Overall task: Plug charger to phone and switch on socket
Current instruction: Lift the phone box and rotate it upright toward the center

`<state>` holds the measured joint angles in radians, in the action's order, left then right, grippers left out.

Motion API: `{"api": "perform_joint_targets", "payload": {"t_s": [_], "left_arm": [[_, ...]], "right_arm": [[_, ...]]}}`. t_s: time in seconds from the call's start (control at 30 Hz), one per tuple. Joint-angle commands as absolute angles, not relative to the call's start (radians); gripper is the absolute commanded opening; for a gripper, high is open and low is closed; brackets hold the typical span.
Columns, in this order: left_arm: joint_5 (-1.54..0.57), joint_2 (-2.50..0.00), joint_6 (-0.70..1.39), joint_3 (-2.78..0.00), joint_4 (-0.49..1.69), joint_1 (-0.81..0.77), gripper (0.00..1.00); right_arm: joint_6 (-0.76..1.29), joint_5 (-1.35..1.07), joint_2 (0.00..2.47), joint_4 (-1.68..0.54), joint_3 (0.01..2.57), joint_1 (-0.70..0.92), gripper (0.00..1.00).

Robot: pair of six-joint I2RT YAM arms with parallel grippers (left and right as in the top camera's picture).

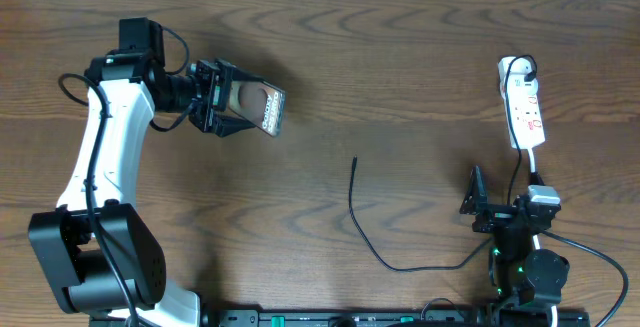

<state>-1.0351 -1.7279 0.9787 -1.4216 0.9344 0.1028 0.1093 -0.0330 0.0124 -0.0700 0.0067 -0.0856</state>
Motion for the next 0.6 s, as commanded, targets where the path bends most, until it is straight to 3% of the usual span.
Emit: {"api": "perform_joint_targets", "payload": {"t_s": [0.0,0.57], "left_arm": [[-1.154,-1.698,1.053,-1.434,0.934,0.109,0.08],[-1.196,-1.698,1.063,-1.434,0.934,0.113,0.08]], "right_arm": [[0.096,-0.028,0.007,-0.075,0.006,-0.078,0.99],[0.096,-0.028,0.007,-0.075,0.006,-0.078,0.99]]}}
